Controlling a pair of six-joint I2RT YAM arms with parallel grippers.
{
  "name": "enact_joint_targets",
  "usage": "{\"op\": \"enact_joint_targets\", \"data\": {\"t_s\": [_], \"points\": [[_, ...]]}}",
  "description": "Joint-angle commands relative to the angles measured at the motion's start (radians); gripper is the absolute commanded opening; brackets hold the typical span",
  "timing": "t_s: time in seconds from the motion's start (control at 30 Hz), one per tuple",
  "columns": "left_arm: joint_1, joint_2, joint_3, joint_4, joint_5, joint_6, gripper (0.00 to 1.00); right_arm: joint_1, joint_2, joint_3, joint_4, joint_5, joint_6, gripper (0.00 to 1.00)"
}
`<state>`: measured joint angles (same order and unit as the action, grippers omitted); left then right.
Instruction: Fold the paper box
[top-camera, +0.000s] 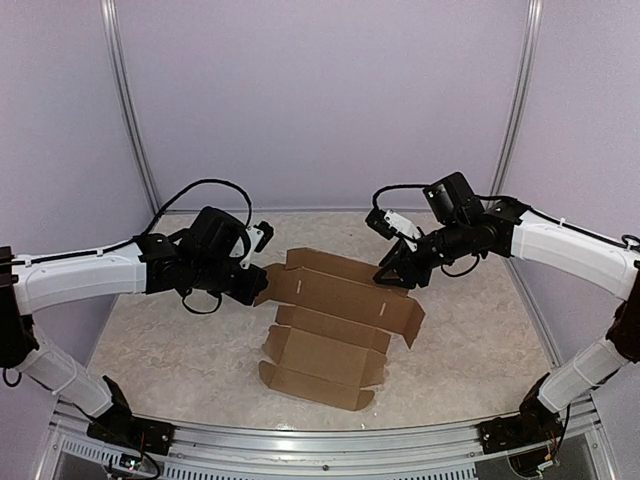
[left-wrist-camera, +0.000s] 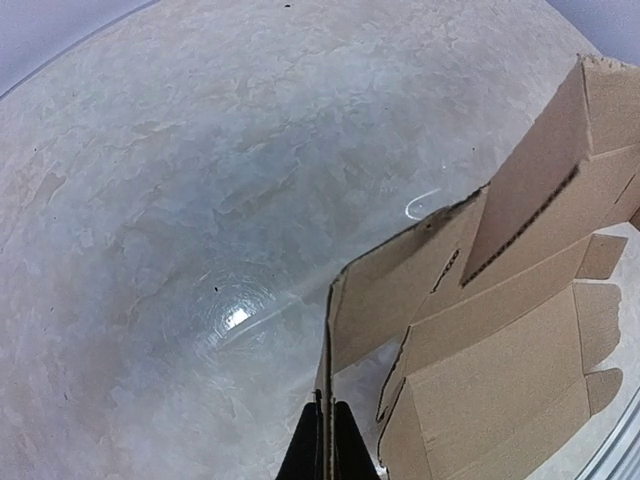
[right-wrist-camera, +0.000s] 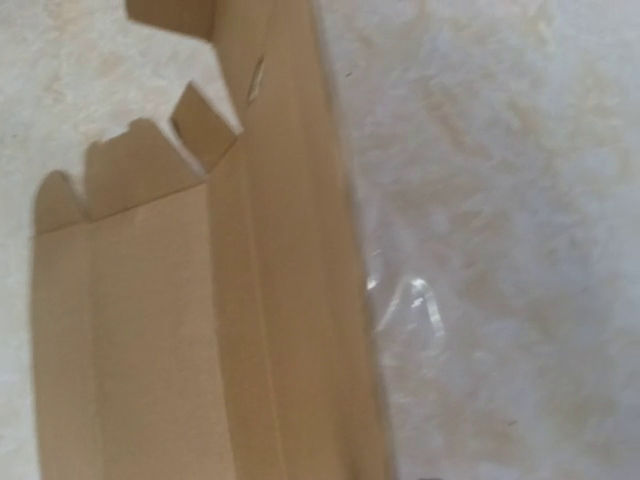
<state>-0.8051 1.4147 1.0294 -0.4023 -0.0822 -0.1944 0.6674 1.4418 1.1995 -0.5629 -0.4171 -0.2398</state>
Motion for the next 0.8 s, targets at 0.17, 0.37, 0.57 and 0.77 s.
{"op": "enact_joint_targets", "data": {"t_s": [0.17,0.37,0.57,0.77], "points": [[-0.029,-0.016,-0.026,0.012,-0.076,0.031,0.0,-0.006,0.076,0.177,-0.123,0.056,-0.08,0.44],[-0.032,-0.014,-0.023,0.013,-0.089,0.041,0.0,-0.008,0.171,0.253,-0.215,0.047,-0.119,0.43],[-0.036,-0.013,-0.022,0.008,-0.093,0.049,0.0,-0.008,0.228,0.269,-0.237,0.074,-0.138,0.42],[-0.035,-0.008,-0.025,0.008,-0.098,0.053,0.0,-0.008,0.261,0.289,-0.269,0.072,-0.139,0.37]]}}
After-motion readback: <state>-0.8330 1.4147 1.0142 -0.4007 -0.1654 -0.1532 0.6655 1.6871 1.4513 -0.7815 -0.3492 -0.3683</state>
